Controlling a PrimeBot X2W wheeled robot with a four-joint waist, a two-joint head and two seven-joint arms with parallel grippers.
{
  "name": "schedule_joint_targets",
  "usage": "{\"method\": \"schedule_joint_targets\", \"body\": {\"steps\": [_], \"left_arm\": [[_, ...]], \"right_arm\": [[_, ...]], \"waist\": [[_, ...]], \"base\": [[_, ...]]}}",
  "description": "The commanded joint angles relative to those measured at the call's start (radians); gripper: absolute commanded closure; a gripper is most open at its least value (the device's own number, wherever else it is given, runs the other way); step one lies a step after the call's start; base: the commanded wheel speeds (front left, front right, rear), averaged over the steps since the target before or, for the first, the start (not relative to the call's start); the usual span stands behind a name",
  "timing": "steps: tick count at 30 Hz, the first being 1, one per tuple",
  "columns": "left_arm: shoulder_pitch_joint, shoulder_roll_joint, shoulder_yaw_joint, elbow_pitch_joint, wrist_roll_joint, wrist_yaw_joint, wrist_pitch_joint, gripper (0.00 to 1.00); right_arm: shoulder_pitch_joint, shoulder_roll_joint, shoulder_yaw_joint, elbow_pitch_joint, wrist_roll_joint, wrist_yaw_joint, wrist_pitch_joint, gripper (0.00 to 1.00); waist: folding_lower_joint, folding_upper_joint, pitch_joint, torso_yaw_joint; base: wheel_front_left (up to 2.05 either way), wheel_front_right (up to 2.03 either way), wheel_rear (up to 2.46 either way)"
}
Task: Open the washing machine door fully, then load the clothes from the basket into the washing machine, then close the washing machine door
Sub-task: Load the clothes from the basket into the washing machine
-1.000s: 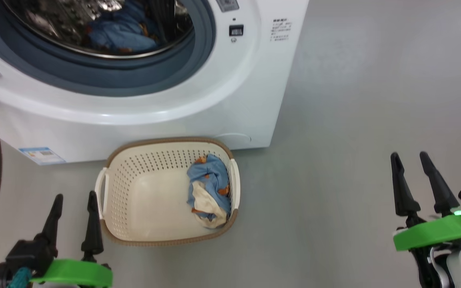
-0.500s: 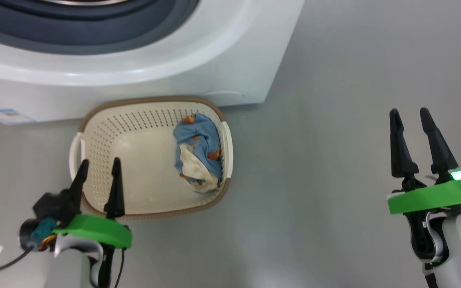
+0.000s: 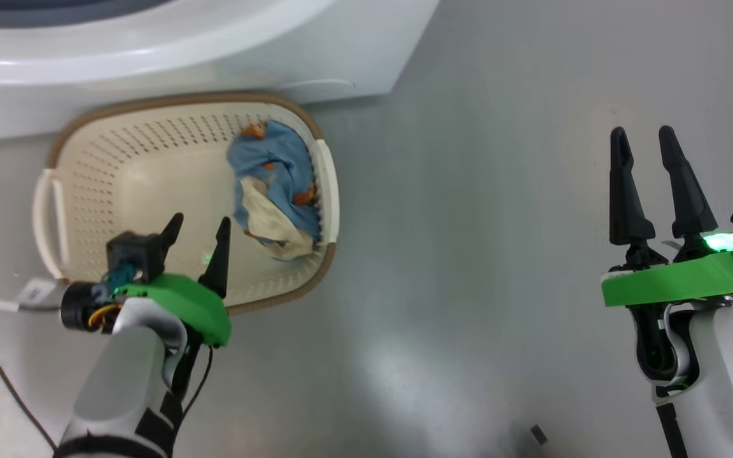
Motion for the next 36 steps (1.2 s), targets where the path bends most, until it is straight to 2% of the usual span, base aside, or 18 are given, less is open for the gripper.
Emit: {"method": "schedule_joint_targets", "body": {"steps": [1, 5, 11, 20, 30, 36], "left_arm": [[-0.014, 0.033, 0.001, 0.015, -0.016, -0.002, 0.001, 0.0], [-0.101, 0.058, -0.081, 0.103, -0.067, -0.002, 0.026, 0.0], [-0.196, 0.091, -0.192, 0.151, -0.18, -0.002, 0.085, 0.0], [-0.273, 0.162, -0.353, 0.123, -0.378, -0.002, 0.201, 0.0], [-0.316, 0.22, -0.507, 0.061, -0.552, -0.002, 0.258, 0.0], [-0.366, 0.254, -0.603, 0.082, -0.625, -0.002, 0.258, 0.0]], "right_arm": [[-0.001, 0.0, 0.016, -0.025, -0.006, 0.005, -0.008, 0.0], [-0.015, 0.014, 0.021, -0.029, -0.003, 0.005, -0.008, 0.0], [-0.036, 0.033, 0.03, -0.035, 0.003, 0.005, -0.008, 0.0], [-0.064, 0.049, 0.053, -0.042, 0.014, 0.005, -0.008, 0.0], [-0.075, 0.053, 0.076, -0.052, 0.033, 0.005, -0.008, 0.0], [-0.08, 0.054, 0.098, -0.068, 0.055, 0.005, -0.008, 0.0]], "waist": [[0.0, 0.0, 0.06, -0.047], [0.0, 0.0, 0.104, -0.072], [0.0, 0.0, 0.158, -0.107], [0.0, 0.0, 0.216, -0.152], [0.0, 0.0, 0.26, -0.181], [0.0, 0.0, 0.292, -0.205]], "base": [[0.0, 0.0, 0.0], [0.0, 0.0, 0.0], [0.0, 0.0, 0.0], [0.0, 0.0, 0.0], [0.0, 0.0, 0.0], [0.0, 0.0, 0.0]]}}
